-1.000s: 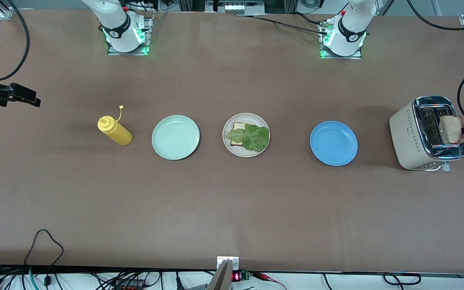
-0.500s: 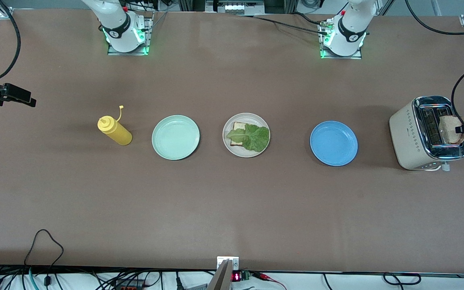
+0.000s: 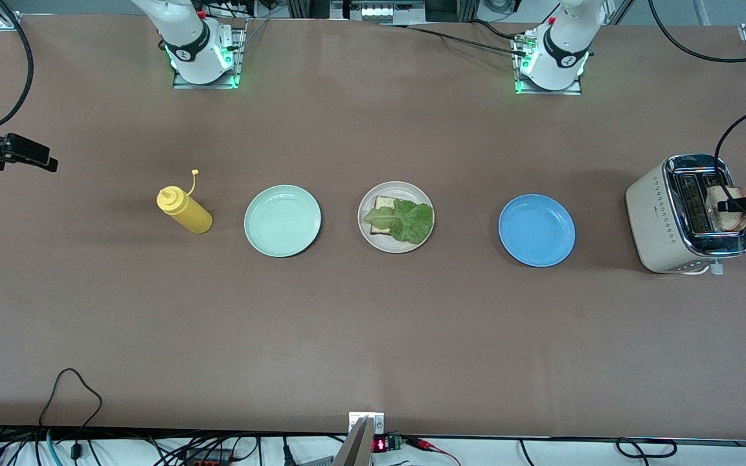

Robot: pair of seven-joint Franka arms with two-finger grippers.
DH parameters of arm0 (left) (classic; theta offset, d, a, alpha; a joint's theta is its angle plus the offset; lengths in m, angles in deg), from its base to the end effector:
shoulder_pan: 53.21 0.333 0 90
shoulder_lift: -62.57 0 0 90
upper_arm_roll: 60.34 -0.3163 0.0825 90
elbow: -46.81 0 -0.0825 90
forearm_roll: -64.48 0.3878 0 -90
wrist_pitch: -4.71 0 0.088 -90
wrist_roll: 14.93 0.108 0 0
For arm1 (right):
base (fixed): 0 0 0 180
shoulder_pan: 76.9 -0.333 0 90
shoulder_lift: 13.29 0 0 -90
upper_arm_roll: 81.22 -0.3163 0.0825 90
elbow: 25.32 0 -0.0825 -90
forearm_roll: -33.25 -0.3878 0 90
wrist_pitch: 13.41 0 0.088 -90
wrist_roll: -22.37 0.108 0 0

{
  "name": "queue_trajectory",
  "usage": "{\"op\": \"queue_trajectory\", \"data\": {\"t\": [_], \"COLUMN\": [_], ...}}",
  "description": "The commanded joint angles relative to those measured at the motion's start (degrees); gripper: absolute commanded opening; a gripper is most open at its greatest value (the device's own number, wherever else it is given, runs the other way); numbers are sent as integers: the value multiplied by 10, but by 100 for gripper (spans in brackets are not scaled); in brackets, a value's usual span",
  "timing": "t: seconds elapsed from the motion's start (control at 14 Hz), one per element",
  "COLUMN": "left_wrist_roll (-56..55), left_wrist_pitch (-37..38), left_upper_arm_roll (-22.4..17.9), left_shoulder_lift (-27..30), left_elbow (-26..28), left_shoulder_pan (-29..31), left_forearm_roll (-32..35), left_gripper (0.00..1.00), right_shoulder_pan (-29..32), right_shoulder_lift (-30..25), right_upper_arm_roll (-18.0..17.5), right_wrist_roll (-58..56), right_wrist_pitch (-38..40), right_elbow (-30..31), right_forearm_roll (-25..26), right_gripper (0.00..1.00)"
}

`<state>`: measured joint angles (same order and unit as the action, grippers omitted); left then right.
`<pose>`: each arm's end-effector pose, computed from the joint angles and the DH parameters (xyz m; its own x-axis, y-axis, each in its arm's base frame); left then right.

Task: Make sandwich in beige plate with both arms
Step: 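Reach the left gripper down into the toaster slot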

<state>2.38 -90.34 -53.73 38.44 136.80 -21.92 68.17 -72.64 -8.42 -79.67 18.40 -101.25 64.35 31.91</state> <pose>0.5753 0.2807 0.3754 0.9451 0.0949 -0.3128 0.1274 -0.9882 0.0851 0.5743 -0.0552 0.5752 0.9929 -0.0307 -0.1149 -0.0343 -0.9990 -0.0290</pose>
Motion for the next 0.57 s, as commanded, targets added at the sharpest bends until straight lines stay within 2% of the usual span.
{"op": "queue_trajectory", "data": {"t": [0.0, 0.14, 0.5], "left_wrist_roll": [13, 13, 14], "left_wrist_pitch": [9, 9, 29], "left_upper_arm_roll": [4, 4, 9], "left_shoulder_lift": [-7, -7, -7], "left_elbow": [-2, -2, -8], "left_shoulder_pan": [22, 24, 21], "left_forearm_roll": [5, 5, 5], "left_gripper": [73, 54, 19], "right_shoulder_pan": [1, 1, 2], "right_shoulder_lift": [1, 1, 1], "right_upper_arm_roll": [-1, -1, -1], "right_wrist_roll": [9, 10, 9], "right_wrist_pitch": [9, 9, 9], "right_elbow": [-13, -13, -12], "right_forearm_roll": [3, 4, 4], "right_gripper": [100, 100, 100]}}
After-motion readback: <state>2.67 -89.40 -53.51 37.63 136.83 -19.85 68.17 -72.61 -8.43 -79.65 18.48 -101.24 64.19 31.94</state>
